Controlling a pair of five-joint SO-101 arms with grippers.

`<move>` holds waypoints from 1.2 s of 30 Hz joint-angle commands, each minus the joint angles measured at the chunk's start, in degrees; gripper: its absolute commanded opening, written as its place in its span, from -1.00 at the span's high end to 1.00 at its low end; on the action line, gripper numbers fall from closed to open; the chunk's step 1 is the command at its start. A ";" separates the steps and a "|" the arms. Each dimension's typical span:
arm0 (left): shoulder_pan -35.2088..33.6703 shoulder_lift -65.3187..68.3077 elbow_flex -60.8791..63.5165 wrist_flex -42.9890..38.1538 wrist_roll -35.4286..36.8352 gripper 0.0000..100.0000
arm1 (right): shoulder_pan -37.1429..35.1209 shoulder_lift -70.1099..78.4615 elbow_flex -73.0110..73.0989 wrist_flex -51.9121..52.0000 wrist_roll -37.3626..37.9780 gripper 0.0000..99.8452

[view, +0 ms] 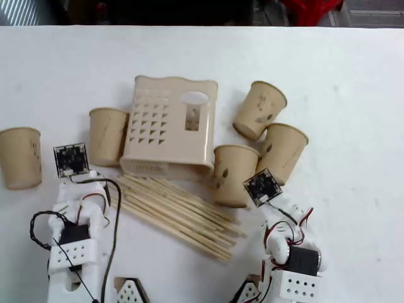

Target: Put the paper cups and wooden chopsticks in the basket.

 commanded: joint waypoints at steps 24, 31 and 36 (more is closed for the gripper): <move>0.48 -0.84 -0.18 0.18 -0.44 0.95 | -7.87 38.73 -57.05 -1.27 -11.87 0.96; 0.48 -0.84 -0.18 0.18 -0.44 0.95 | -19.74 68.53 -77.10 -1.10 -20.22 0.80; 0.48 -0.84 -0.18 0.18 -0.44 0.95 | -28.26 83.30 -88.18 -1.45 -25.32 0.59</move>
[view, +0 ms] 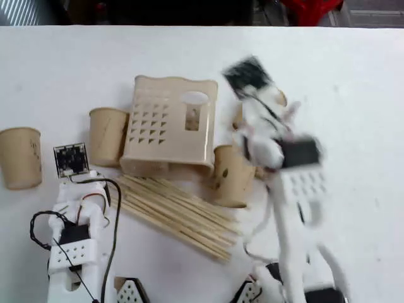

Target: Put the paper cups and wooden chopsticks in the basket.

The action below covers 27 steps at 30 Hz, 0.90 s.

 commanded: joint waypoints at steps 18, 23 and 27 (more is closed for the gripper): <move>0.48 -0.84 -0.18 0.18 -0.44 0.95 | -8.04 33.71 -13.80 -22.90 -13.54 0.59; 0.48 -0.84 -0.18 0.18 -0.44 0.95 | -6.81 36.00 -13.80 -25.80 -13.54 0.59; 0.48 -0.84 -0.18 0.18 -0.44 0.95 | -5.58 37.49 -13.71 -25.89 -13.19 0.65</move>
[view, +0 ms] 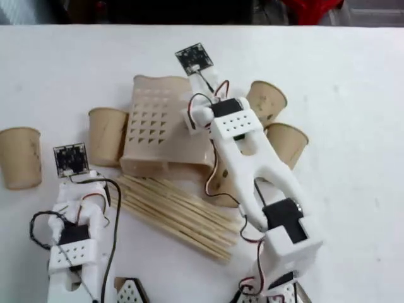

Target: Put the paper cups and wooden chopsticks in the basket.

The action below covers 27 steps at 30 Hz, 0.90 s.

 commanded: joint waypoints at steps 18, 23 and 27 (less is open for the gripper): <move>0.48 -0.84 -0.18 0.18 -0.44 0.95 | 6.11 -1.98 -2.46 -1.01 -8.35 0.97; 0.48 -0.84 -0.18 0.18 -0.44 0.95 | 6.11 -9.80 -2.29 1.36 -12.48 0.97; 0.48 -0.84 -0.18 0.18 -0.44 0.95 | 6.11 -16.31 -2.37 4.97 -12.57 0.97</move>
